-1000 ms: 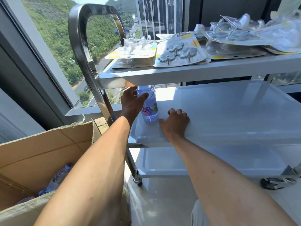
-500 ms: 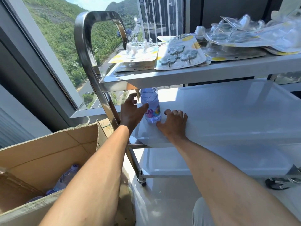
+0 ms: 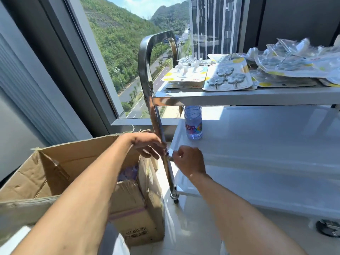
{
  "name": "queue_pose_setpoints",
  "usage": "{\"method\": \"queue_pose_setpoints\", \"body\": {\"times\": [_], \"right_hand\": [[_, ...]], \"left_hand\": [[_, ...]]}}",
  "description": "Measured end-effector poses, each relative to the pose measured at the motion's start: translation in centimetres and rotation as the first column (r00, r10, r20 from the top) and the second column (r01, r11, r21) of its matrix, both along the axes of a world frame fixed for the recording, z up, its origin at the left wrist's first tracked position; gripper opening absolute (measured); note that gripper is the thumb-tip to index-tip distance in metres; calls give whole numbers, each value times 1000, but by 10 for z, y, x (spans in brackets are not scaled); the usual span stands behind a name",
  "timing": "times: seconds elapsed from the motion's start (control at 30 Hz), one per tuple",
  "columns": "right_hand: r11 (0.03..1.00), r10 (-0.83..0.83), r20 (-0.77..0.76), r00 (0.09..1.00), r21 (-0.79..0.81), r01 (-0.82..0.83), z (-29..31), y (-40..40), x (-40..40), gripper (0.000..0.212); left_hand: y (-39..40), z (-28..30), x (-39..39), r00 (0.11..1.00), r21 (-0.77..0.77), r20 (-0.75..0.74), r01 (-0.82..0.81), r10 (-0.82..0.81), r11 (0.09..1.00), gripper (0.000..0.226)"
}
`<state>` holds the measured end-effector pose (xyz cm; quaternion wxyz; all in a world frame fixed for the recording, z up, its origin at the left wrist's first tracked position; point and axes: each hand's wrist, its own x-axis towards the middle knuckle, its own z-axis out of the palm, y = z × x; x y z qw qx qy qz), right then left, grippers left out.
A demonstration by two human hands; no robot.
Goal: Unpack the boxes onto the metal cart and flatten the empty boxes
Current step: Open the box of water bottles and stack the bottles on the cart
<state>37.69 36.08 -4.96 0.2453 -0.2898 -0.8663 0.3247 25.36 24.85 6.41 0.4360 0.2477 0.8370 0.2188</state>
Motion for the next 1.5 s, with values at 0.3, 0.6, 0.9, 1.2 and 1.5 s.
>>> {"method": "queue_pose_setpoints", "body": {"times": [0.3,0.6,0.9,1.2,1.5], "right_hand": [[845,467,-46,883,-269,-462,42,-108,-69,15],[863,505,390,770,-193,-468,33,-153,-159,37],[871,456,650,608,-183,-457,-53,-159,-203,33],[908,412,694,590,-365,-205,-132,-145,-222,38],[893,334,754,566,-60,-447,-139,-156,-223,37]], "left_hand": [[-132,-27,-63,797,-224,-587,-329,142,917,13],[-208,-62,-53,906,-652,-418,-348,64,673,20],[-241,-128,-80,874,-601,-485,-358,30,714,35],[-201,-170,-159,915,-453,-397,-264,73,852,32],[-166,-159,-214,930,-493,-368,-180,-17,851,15]]}}
